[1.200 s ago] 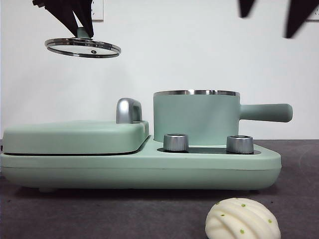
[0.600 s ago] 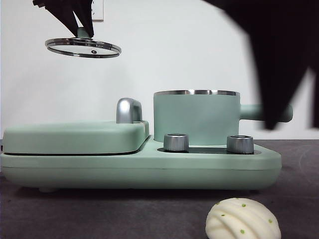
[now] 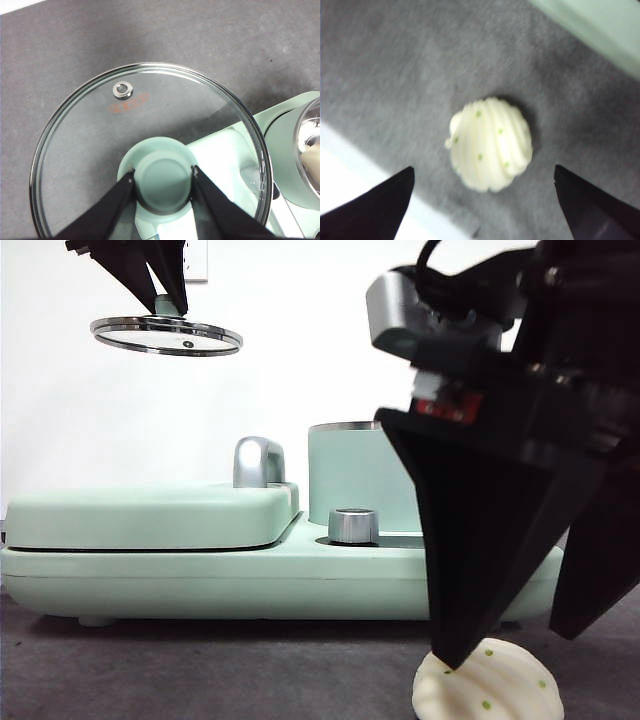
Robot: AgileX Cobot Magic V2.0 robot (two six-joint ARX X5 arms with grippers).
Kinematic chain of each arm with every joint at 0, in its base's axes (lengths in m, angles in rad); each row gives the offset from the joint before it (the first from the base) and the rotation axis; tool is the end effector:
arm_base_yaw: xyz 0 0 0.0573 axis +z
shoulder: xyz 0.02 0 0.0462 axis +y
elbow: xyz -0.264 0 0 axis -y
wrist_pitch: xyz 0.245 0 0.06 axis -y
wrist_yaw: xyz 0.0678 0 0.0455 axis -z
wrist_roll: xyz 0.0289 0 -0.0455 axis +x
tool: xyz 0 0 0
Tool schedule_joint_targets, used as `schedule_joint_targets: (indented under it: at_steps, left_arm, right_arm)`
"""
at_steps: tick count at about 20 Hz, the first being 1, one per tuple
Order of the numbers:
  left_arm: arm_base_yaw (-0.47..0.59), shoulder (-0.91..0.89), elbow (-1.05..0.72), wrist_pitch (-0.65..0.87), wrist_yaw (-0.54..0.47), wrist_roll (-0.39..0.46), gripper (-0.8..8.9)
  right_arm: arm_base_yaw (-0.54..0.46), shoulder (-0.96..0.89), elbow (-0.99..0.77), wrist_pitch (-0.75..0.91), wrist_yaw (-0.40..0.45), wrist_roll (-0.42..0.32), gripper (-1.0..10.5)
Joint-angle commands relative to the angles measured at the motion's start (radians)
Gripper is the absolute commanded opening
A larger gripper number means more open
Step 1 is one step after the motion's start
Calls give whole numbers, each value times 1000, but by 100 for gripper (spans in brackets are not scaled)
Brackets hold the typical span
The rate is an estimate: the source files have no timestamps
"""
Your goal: Put the buns in a small steamer
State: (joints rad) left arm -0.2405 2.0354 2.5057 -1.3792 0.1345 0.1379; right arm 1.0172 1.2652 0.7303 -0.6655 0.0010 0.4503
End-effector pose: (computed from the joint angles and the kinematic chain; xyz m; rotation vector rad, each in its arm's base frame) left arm 0.3767 -0.0964 0.4280 0.1752 0.8876 -0.4113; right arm 0.1141 0.1845 0.1919 -0.2334 1.2398 0.6113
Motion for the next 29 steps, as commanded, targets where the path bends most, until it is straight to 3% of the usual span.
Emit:
schedule_joint_targets:
  at_steps: [1, 6, 12, 15, 21, 24, 29]
  left_arm:
    - [-4, -8, 34, 24, 8, -9, 16]
    - [-4, -8, 34, 24, 8, -12, 16]
    - [-4, -8, 34, 23, 8, -16, 16]
    - [-4, -8, 34, 23, 8, -18, 16]
    - [-4, -8, 34, 23, 8, -18, 16]
    - [-4, -8, 34, 23, 8, -18, 16]
    - [-4, -8, 34, 23, 8, -19, 16]
  right_arm:
    - [-3, 31, 5, 42, 3, 10, 419]
    - [-14, 89, 5, 71, -1, 9, 405]
    - [-13, 149, 5, 95, 0, -7, 209]
    - [-13, 145, 22, 101, -3, -6, 188]
    - [-25, 145, 264, -183, -5, -25, 188]
    - [-102, 157, 463, -357, -20, -116, 189]
    - [-327, 278, 827, -514, -20, -285, 189]
